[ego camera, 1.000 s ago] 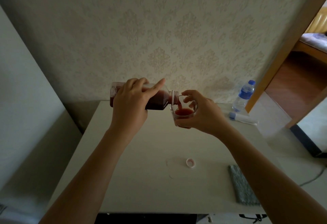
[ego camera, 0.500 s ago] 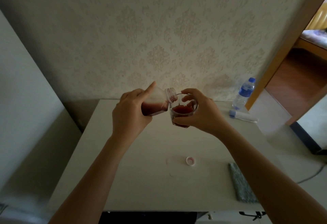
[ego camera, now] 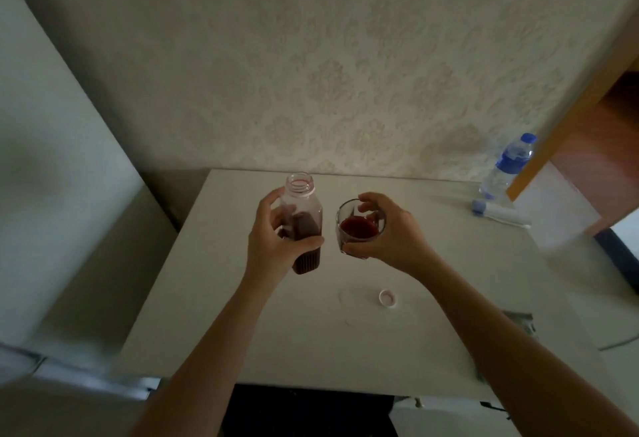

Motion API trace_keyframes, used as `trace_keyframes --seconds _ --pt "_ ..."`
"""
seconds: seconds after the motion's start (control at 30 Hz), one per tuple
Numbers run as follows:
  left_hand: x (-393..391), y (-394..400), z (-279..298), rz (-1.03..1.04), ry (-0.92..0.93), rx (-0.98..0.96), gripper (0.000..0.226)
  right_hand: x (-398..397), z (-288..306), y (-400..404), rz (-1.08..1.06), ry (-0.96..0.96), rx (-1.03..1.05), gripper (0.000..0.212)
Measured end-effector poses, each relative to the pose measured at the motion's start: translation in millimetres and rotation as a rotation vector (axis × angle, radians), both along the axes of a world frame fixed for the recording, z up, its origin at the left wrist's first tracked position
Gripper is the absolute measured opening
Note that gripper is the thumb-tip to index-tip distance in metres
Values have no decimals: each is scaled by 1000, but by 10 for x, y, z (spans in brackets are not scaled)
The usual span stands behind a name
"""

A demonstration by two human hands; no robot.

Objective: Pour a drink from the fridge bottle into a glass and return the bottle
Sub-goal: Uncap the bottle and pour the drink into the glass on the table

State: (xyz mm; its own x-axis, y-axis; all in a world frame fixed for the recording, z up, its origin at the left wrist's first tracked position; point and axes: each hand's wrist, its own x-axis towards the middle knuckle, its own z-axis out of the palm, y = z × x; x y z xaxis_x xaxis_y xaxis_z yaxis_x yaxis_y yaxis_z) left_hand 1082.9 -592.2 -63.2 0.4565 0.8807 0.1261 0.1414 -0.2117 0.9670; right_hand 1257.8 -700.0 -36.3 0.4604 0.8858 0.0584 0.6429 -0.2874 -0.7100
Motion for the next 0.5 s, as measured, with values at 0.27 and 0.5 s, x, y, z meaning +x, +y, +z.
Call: trace_keyframes --seconds 0.27,0.5 --pt "-165 9 -562 -69 131 21 93 -38 -689 12 -5 40 -120 86" --pt "-218 -139 -1124 -69 174 -52 93 -105 -1267 -77 -72 72 -159 85"
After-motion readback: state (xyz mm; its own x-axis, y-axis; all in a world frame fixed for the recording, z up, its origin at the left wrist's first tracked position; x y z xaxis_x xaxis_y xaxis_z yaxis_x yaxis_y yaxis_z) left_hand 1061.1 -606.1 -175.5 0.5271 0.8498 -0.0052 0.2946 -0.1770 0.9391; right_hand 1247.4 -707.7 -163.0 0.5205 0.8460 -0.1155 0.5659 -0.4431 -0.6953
